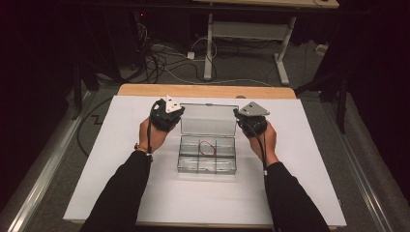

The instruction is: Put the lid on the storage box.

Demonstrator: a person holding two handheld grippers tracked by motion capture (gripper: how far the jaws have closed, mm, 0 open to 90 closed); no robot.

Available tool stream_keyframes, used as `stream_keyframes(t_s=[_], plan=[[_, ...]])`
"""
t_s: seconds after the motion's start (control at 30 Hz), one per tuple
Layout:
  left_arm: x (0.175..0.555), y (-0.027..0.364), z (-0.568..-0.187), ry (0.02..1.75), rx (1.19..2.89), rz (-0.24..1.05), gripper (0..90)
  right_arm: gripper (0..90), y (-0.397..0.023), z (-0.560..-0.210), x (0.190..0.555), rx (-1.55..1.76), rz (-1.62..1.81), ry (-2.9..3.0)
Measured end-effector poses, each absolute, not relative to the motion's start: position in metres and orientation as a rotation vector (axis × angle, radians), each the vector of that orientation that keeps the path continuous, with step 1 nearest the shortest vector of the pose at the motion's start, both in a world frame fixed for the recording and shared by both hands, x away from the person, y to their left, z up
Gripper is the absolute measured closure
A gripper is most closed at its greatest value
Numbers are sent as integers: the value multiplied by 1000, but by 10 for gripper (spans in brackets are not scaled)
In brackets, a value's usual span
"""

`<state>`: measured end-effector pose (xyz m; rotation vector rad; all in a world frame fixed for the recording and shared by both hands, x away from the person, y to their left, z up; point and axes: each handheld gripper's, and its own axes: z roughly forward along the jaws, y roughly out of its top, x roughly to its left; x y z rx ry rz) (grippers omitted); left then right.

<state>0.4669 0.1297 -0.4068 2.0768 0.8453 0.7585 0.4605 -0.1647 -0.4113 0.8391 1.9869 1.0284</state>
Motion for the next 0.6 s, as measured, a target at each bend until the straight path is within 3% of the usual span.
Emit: stream_keyframes(t_s=[0.6], plan=[[459,130,-404,837,2077,769,869,900,-164,-406,452,843,1029,1965]])
